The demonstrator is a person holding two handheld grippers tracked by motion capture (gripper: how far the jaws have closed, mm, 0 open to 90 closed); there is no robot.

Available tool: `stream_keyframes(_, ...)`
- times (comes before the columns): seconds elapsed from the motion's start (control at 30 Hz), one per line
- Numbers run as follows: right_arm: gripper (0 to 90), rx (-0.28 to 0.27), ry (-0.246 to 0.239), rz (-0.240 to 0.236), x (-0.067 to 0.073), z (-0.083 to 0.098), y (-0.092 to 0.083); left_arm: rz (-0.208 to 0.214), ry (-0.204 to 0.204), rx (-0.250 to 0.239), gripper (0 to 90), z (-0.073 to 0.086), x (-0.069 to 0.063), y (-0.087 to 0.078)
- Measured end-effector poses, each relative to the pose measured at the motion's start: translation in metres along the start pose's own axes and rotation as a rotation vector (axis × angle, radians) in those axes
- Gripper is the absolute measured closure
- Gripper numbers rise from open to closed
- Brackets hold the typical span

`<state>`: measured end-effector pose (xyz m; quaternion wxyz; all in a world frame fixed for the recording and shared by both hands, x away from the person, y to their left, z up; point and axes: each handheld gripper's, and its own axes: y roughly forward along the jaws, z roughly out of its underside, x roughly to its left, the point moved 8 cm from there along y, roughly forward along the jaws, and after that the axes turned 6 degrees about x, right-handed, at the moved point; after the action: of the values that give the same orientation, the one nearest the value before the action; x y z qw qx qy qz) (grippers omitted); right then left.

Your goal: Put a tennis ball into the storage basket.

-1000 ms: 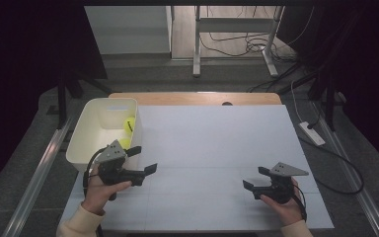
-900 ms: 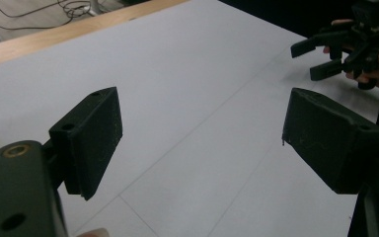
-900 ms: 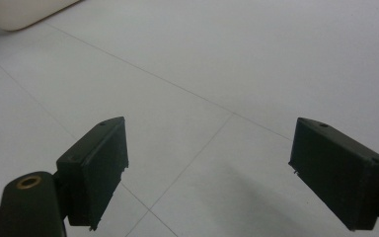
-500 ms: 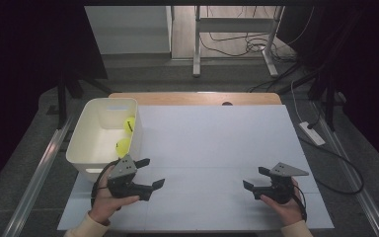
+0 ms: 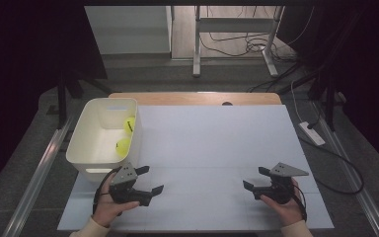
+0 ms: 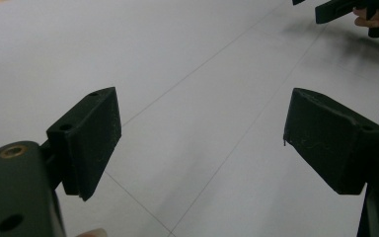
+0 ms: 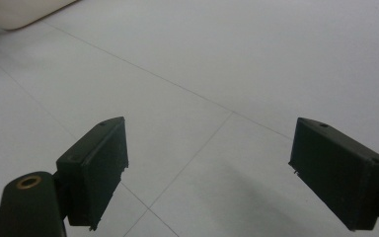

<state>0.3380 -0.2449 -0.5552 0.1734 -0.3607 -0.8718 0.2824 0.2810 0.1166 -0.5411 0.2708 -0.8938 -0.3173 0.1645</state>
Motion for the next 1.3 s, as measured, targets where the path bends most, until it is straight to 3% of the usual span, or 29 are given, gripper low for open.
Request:
stream_keyframes(0.4,13.9,-0.019,-0.029,-0.055,0.007,-0.002,-0.003,-0.019,-0.028,0.011,15.4,0.016,0.007,0.006)
stream_keyframes(0.77,13.9,-0.01,-0.032,-0.063,0.01,0.001,-0.002,-0.025,-0.037,0.036,14.9,0.025,0.008,0.012)
stream_keyframes(1.3,13.5,-0.003,-0.047,-0.085,0.015,0.002,-0.002,-0.03,-0.041,0.03,15.2,0.025,0.009,0.013)
